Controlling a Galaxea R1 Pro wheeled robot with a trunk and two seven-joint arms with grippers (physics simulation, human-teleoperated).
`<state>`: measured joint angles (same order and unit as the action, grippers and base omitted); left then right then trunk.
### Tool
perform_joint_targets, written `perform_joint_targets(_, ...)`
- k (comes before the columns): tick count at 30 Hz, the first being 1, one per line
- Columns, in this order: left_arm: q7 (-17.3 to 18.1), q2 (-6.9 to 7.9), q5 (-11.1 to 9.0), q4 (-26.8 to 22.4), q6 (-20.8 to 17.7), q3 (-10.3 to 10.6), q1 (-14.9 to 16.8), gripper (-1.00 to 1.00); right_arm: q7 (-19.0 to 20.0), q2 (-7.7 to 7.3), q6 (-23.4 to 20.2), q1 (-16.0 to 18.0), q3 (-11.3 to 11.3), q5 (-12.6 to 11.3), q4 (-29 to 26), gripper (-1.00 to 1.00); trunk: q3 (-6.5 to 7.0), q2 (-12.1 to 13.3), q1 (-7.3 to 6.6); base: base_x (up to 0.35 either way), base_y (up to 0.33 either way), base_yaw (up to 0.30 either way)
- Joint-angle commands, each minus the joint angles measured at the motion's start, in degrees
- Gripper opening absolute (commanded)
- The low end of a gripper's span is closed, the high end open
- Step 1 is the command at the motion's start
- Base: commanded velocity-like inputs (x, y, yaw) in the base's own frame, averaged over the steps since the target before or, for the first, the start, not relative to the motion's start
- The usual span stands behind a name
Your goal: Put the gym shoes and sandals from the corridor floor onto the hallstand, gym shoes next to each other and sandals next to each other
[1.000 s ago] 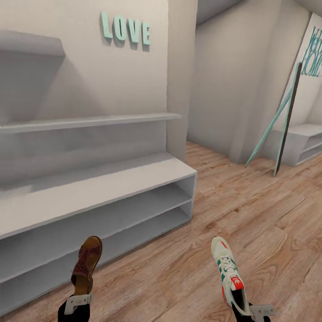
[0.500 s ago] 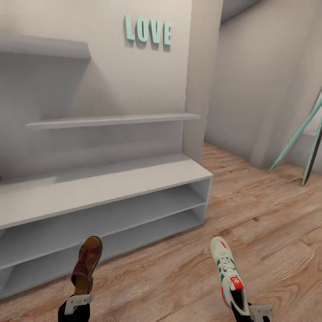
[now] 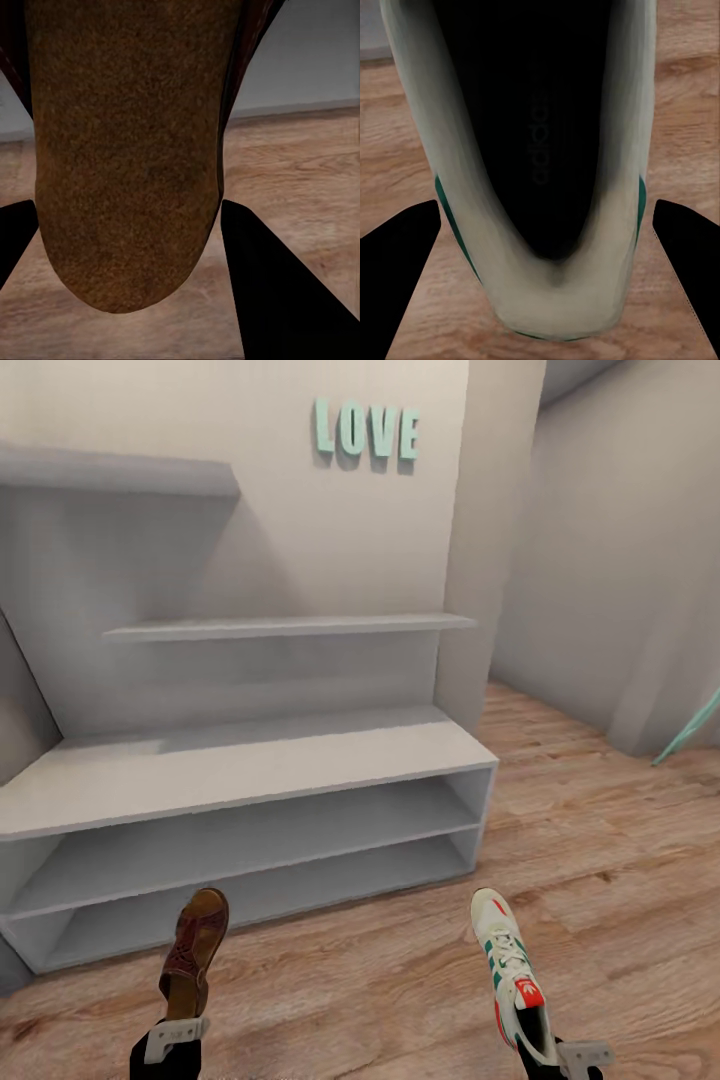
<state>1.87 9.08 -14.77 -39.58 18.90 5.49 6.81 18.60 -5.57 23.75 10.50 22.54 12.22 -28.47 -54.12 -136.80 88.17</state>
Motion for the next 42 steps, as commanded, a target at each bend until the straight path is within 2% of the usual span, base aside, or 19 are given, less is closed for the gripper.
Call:
perform_joint_targets(1,0.2,0.06,-0.4,0.0,0.2,0.2,0.0,-1.0,0.4,0.04,0.2,0.0,0.5,0.5,0.0,-1.0,-0.05,0.0,-0.01,0.0,-0.27,0.277)
perform_joint_targets(18,0.2,0.06,-0.4,0.0,0.2,0.2,0.0,-1.0,0.4,0.12,0.2,0.0,0.5,0.5,-0.1,-1.0,-0.05,0.0,-0.01,0.139,-0.233,0.277)
perform_joint_targets(35,0.2,0.06,-0.4,0.0,0.2,0.2,0.0,-1.0,0.4,0.12,0.2,0.0,0.5,0.5,-0.2,-1.0,-0.05,0.0,-0.01,0.035,-0.021,0.273)
perform_joint_targets(42,0.2,0.06,-0.4,0.0,0.2,0.2,0.0,-1.0,0.5,0.12,0.3,0.0,0.5,0.6,-0.2,-1.0,-0.05,0.0,-0.01,0.0,0.0,0.088)
